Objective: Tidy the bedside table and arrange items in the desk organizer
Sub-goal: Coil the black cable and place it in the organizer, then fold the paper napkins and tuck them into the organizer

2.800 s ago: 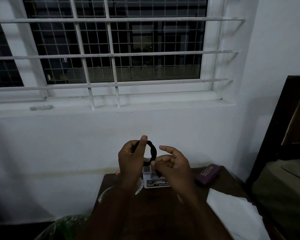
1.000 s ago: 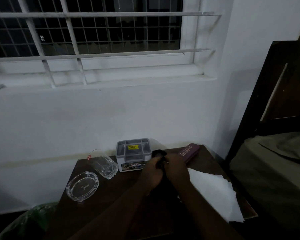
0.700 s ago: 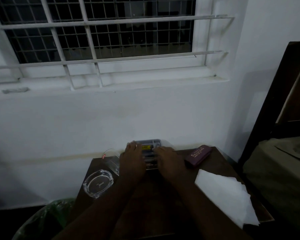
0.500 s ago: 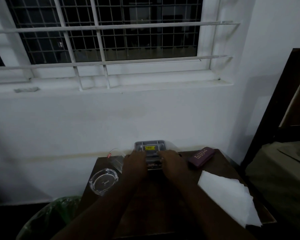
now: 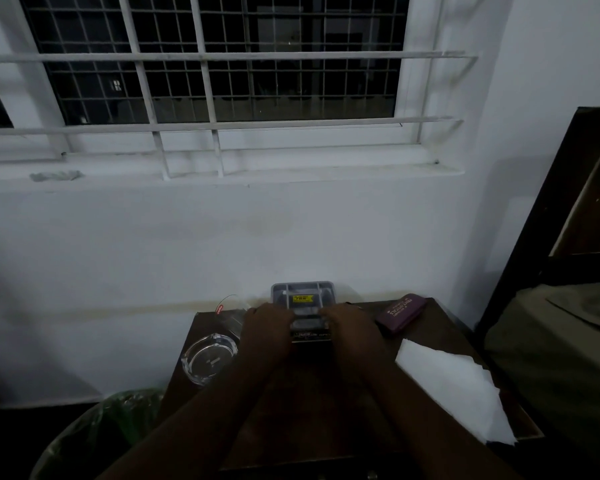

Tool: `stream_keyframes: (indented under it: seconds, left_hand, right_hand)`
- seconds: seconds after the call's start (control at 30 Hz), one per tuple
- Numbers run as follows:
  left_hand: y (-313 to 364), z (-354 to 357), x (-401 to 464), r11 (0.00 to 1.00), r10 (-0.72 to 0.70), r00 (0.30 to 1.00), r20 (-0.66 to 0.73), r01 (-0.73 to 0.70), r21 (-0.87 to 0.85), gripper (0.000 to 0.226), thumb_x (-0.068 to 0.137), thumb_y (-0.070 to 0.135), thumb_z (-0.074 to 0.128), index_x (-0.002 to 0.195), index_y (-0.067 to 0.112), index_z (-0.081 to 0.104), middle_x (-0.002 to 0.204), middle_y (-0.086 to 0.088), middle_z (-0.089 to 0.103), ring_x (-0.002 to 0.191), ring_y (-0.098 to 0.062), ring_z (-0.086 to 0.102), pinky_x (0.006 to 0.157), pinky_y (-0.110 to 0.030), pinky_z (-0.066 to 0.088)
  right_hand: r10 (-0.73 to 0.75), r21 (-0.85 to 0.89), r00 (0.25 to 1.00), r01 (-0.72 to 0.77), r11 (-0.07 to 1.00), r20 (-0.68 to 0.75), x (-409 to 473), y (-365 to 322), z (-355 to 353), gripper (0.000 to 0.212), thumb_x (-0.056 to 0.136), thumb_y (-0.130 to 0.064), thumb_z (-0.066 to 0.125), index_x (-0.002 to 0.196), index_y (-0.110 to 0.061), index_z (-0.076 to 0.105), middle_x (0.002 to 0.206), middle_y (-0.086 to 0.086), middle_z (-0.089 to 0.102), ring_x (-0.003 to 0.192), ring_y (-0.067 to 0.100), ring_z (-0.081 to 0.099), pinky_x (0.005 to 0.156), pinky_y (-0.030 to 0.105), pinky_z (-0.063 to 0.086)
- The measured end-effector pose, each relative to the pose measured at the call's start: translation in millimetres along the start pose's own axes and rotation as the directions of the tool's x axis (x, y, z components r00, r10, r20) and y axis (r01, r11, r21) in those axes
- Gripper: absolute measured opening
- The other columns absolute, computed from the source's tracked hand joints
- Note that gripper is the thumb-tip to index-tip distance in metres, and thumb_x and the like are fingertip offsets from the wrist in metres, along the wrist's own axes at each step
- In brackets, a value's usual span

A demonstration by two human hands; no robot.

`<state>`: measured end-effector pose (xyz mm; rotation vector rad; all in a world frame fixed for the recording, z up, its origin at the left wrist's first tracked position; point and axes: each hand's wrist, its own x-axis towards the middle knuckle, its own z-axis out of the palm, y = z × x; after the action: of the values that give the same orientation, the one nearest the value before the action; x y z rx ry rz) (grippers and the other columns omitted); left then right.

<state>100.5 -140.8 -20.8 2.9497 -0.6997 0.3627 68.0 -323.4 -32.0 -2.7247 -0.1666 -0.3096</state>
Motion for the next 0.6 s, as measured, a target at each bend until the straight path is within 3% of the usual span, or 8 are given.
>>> stream_keyframes:
  seconds: [0.13,0.3,0.47,0.53,0.6]
  left_hand:
    - [0.0,-10.5,-11.3,0.994,0.034,0.998,0.058,-0.040,0.097,0.039,0.083,0.020,0.055,0.118,0.030,0.066,0.111,-0.002,0.070,0.110,-0.026,0.062,0.098,-0.038,0.041]
    - [-0.6,-18.4,-32.7,0.989,0.140,0.989,0.043,-0.142,0.047,0.056,0.074,0.020,0.037,0.119,0.029,0.068,0.111,-0.005,0.074,0.106,-0.029,0.066,0.094,-0.038,0.049]
    - [5.7,-26.5,-40.1,0.990,0.134,0.988,0.075,-0.137,0.041,0.044,0.080,0.012,0.053,0.117,0.030,0.069,0.112,-0.001,0.073,0.104,-0.024,0.067,0.092,-0.037,0.051]
    - [15.3,-33.2,-40.4,0.988,0.102,0.992,0.074,-0.110,0.108,0.037,0.082,0.016,0.055,0.115,0.028,0.067,0.110,-0.002,0.071,0.103,-0.026,0.065,0.088,-0.037,0.050]
    - [31.5,-40.3,-37.8,0.983,0.110,0.994,-0.004,-0.108,0.147,0.030,0.082,0.021,0.057,0.110,0.025,0.065,0.109,-0.004,0.065,0.101,-0.029,0.062,0.083,-0.038,0.048]
  right_hand:
    - [-0.041,-0.089,0.999,0.042,0.995,0.011,-14.1,5.7,1.8,0.048,0.088,-0.017,0.053,0.134,-0.027,0.054,0.137,0.000,0.056,0.128,0.017,0.049,0.109,0.032,0.037]
    - [-0.079,-0.096,0.996,0.081,0.992,0.030,-34.2,8.9,4.8,0.055,0.082,-0.013,0.059,0.135,-0.029,0.055,0.138,0.000,0.056,0.129,0.018,0.049,0.109,0.034,0.038]
    - [-0.107,-0.074,0.994,0.107,0.991,0.008,-47.8,8.0,8.6,0.050,0.084,-0.014,0.060,0.133,-0.025,0.058,0.136,0.004,0.059,0.126,0.022,0.054,0.106,0.034,0.038]
    - [-0.120,-0.014,0.992,0.119,0.993,-0.035,-50.2,9.3,3.3,0.047,0.088,-0.016,0.055,0.135,-0.024,0.056,0.135,0.005,0.059,0.125,0.023,0.054,0.106,0.035,0.041]
    - [-0.140,0.153,0.983,0.158,0.976,-0.120,-52.2,14.1,-9.7,0.042,0.093,-0.018,0.052,0.134,-0.024,0.055,0.132,0.000,0.061,0.122,0.019,0.055,0.104,0.032,0.043]
